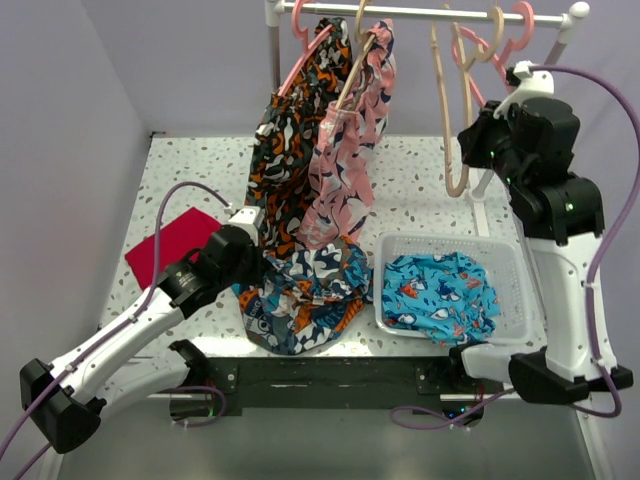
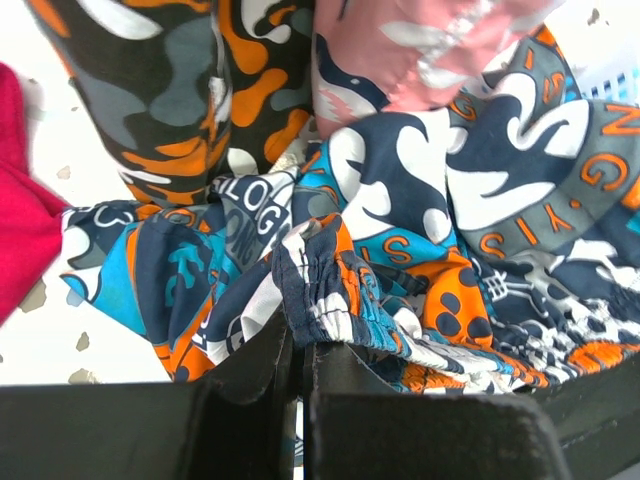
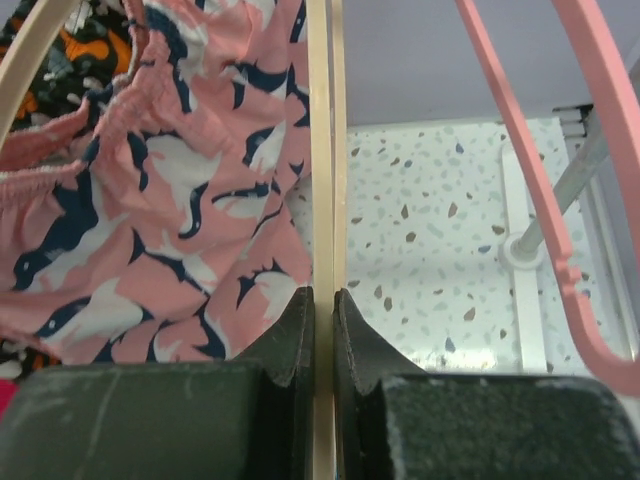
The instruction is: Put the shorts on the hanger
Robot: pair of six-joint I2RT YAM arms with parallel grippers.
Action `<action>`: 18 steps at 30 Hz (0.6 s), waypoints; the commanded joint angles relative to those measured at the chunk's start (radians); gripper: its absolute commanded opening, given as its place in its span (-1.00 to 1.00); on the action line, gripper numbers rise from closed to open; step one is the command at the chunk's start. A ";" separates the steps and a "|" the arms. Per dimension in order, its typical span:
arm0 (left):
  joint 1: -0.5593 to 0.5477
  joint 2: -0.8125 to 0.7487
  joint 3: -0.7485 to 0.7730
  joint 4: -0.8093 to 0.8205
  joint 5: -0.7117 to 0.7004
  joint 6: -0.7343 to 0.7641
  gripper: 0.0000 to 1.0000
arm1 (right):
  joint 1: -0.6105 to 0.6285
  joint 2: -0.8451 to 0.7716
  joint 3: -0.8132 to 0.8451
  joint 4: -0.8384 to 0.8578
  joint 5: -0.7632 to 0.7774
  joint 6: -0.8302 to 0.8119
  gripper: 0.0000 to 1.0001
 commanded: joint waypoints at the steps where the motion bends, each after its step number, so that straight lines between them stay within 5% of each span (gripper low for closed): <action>1: 0.004 -0.016 0.004 0.035 -0.081 -0.062 -0.99 | -0.002 -0.117 -0.084 -0.088 -0.088 0.063 -1.00; 9: 0.004 0.055 -0.010 0.040 -0.157 -0.149 -1.00 | -0.004 -0.350 -0.267 -0.268 -0.422 0.073 -1.00; 18: 0.030 0.104 -0.003 0.058 -0.193 -0.145 -1.00 | 0.109 -0.453 -0.391 -0.405 -0.614 0.136 -1.00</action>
